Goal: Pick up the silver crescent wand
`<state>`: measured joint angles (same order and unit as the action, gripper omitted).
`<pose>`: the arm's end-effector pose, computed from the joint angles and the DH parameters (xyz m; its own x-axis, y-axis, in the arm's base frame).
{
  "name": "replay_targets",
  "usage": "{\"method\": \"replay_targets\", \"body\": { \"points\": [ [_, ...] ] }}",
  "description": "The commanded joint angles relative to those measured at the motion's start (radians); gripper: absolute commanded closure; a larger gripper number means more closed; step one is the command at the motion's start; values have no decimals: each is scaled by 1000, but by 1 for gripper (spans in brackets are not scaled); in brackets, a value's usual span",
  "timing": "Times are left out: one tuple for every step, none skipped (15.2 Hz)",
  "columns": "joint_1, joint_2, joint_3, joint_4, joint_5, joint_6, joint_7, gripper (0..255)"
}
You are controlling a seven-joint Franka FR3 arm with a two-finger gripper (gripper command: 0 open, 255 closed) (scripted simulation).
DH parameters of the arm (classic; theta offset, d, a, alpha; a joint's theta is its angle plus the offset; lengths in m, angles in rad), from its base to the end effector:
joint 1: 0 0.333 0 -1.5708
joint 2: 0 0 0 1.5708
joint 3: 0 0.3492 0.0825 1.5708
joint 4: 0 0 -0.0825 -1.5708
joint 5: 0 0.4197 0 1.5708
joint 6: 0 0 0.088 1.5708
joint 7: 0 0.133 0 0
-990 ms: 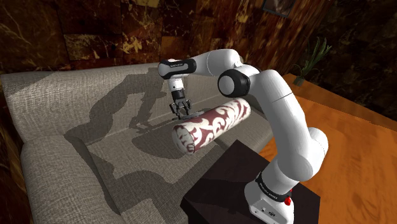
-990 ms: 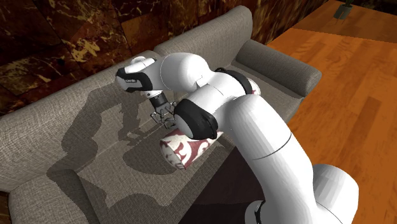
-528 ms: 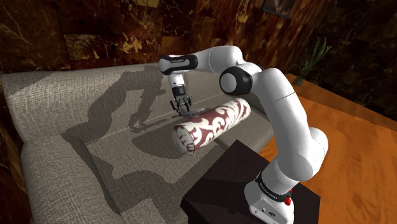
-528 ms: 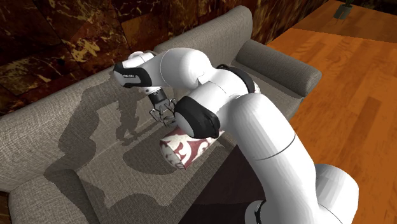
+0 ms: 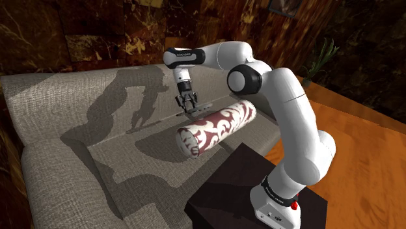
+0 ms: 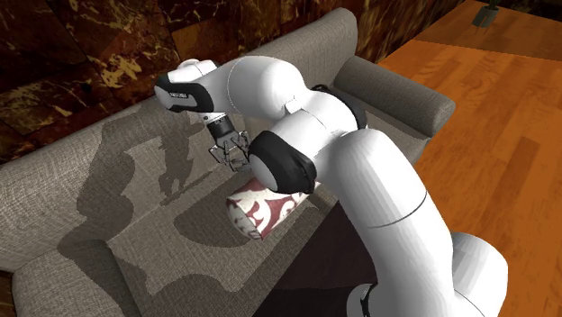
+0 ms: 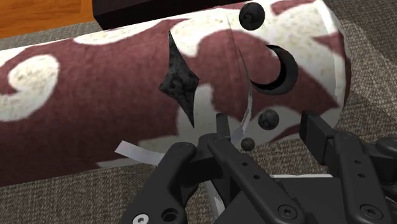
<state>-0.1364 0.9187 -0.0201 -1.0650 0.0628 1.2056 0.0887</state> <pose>0.7079 -0.0978 0.2302 0.6883 -0.1812 -0.7024 -0.2347 -0.9719 0.0208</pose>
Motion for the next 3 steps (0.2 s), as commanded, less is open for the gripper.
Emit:
{"method": "replay_targets", "body": {
  "points": [
    [2,-11,1,10,2,-22,4,255],
    [2,-12,1,11,2,-23,5,255],
    [2,-12,1,11,2,-23,5,255]
  ]
}}
